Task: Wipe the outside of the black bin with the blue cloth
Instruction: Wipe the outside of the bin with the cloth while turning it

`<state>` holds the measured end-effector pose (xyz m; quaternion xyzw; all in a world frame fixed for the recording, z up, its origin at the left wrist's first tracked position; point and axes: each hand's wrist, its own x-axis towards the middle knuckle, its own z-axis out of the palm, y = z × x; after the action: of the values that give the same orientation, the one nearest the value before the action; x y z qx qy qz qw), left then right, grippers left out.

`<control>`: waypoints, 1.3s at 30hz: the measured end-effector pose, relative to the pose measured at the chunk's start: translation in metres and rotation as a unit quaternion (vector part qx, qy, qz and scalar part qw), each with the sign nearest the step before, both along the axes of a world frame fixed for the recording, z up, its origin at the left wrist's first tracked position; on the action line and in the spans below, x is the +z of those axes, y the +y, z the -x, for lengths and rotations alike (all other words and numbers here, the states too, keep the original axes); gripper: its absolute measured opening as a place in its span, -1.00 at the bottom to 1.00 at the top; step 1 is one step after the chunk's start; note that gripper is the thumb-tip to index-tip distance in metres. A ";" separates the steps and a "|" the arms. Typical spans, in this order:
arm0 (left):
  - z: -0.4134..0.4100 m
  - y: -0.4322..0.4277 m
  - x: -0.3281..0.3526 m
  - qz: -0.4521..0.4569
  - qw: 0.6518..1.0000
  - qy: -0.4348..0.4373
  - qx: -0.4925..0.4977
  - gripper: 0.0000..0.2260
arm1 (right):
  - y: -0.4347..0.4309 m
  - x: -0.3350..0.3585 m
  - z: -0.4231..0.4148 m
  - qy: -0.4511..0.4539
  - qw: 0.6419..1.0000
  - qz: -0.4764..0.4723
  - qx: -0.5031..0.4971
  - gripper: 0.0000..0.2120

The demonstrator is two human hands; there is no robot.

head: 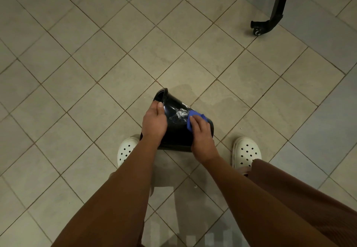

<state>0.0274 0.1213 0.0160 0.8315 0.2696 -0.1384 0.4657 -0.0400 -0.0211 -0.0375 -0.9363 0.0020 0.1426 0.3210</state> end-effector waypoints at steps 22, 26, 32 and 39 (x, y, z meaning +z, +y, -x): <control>-0.002 0.001 -0.002 -0.002 1.000 0.012 0.017 -0.73 | -0.006 -0.003 0.008 0.020 1.000 0.016 0.007 -0.29; 0.000 0.001 -0.002 -0.002 1.000 0.014 0.009 -0.73 | -0.003 -0.003 0.013 -0.050 0.995 0.038 0.072 -0.24; 0.001 -0.002 -0.003 0.022 0.999 0.007 0.030 -0.71 | -0.001 0.007 -0.008 0.018 0.999 0.020 0.033 -0.23; -0.001 -0.001 -0.006 0.025 0.999 0.018 0.024 -0.76 | -0.003 0.000 0.005 -0.030 0.998 0.042 0.045 -0.27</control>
<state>0.0285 0.1207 0.0103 0.8102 0.2939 -0.1490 0.4849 -0.0450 -0.0237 -0.0374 -0.9518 -0.0439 0.1284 0.2750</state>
